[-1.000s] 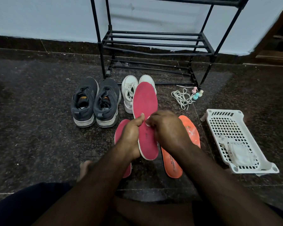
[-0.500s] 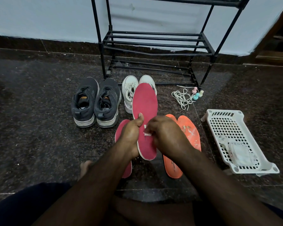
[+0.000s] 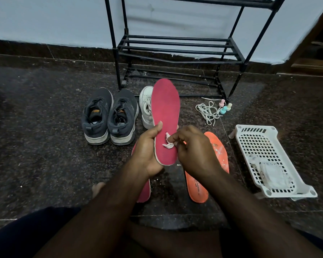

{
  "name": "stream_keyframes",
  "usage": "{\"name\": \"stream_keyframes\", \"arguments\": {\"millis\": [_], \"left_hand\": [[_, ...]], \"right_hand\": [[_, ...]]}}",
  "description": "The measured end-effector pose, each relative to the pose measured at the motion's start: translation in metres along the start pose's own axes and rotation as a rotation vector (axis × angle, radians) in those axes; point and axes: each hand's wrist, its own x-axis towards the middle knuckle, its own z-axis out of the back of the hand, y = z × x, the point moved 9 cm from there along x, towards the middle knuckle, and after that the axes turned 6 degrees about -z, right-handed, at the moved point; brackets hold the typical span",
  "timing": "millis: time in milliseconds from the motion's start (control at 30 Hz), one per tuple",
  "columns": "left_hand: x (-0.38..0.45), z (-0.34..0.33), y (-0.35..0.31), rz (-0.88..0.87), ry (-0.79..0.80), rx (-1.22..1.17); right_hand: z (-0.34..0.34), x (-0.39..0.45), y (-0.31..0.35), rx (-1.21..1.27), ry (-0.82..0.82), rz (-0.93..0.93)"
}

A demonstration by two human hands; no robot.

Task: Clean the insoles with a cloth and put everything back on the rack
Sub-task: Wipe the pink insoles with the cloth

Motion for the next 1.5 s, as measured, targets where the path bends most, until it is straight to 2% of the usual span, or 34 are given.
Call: {"name": "stream_keyframes", "arguments": {"millis": [233, 400, 467, 533, 600, 667, 900, 1100, 1300, 1500], "left_hand": [[0.003, 0.004, 0.009, -0.035, -0.030, 0.032], [0.005, 0.014, 0.015, 0.003, -0.076, 0.079], [0.007, 0.015, 0.017, 0.013, -0.068, 0.069], [0.004, 0.012, 0.015, -0.004, -0.044, 0.074], [0.002, 0.009, 0.015, -0.007, -0.030, 0.069], [0.000, 0.004, 0.017, 0.002, -0.006, 0.049], [0.008, 0.011, 0.008, -0.058, -0.075, 0.005], [0.007, 0.014, 0.014, -0.031, -0.067, 0.000], [0.010, 0.015, 0.009, -0.061, -0.113, -0.021], [0.006, 0.012, 0.016, -0.039, -0.096, -0.017]], "right_hand": [[-0.017, -0.002, 0.008, -0.229, 0.140, 0.087], [-0.030, -0.010, 0.016, -0.173, 0.264, 0.035], [-0.030, -0.013, 0.011, -0.082, 0.315, -0.048], [-0.023, -0.010, 0.006, -0.007, 0.258, -0.104], [-0.017, -0.004, 0.001, -0.083, 0.149, -0.105], [-0.021, -0.004, 0.002, -0.138, 0.134, -0.120], [-0.036, -0.018, 0.008, -0.113, 0.353, -0.141], [-0.025, -0.010, 0.012, -0.268, 0.176, -0.072], [-0.039, -0.018, 0.009, -0.139, 0.377, -0.144], [-0.020, -0.004, 0.005, -0.074, 0.105, -0.079]]}}
